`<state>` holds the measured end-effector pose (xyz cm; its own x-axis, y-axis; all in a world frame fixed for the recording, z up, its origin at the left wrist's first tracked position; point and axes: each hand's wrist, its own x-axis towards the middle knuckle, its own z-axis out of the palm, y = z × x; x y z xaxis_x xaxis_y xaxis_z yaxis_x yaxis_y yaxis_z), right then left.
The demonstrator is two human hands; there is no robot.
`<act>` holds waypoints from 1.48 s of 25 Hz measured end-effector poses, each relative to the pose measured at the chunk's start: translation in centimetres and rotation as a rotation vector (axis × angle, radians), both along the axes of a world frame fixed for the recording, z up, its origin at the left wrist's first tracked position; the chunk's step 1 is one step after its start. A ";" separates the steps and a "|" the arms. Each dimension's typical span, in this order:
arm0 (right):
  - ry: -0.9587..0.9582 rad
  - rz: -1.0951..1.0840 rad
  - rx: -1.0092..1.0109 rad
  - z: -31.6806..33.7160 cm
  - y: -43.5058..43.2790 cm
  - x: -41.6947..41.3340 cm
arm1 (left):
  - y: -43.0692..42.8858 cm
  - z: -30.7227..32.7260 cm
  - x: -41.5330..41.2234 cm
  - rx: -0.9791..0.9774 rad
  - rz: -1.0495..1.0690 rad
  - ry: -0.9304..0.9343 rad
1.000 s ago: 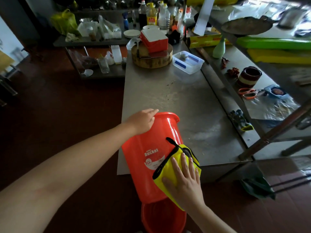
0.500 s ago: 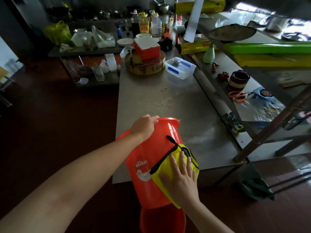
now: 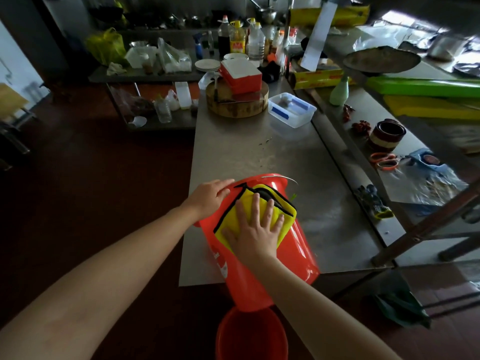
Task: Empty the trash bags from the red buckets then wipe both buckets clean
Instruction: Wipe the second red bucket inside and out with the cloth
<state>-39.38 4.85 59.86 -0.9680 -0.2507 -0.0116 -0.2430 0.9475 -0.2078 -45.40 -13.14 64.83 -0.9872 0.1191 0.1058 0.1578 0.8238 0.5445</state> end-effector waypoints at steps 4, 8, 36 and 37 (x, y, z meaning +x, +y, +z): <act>0.047 0.014 0.023 -0.2 -0.9 -1.1 | -0.1 -0.7 -0.5 -0.071 -0.044 0.055; 0.075 0.046 0.012 -0.4 0.0 -3.0 | -1.0 -1.6 -0.7 -0.180 -0.052 0.048; -0.010 0.017 -0.109 -1.9 4.4 -1.1 | -1.9 -3.9 2.7 -0.139 -0.047 0.017; -0.061 -0.047 -0.150 -2.1 5.7 -1.5 | -1.8 -4.0 2.7 -0.129 -0.034 0.033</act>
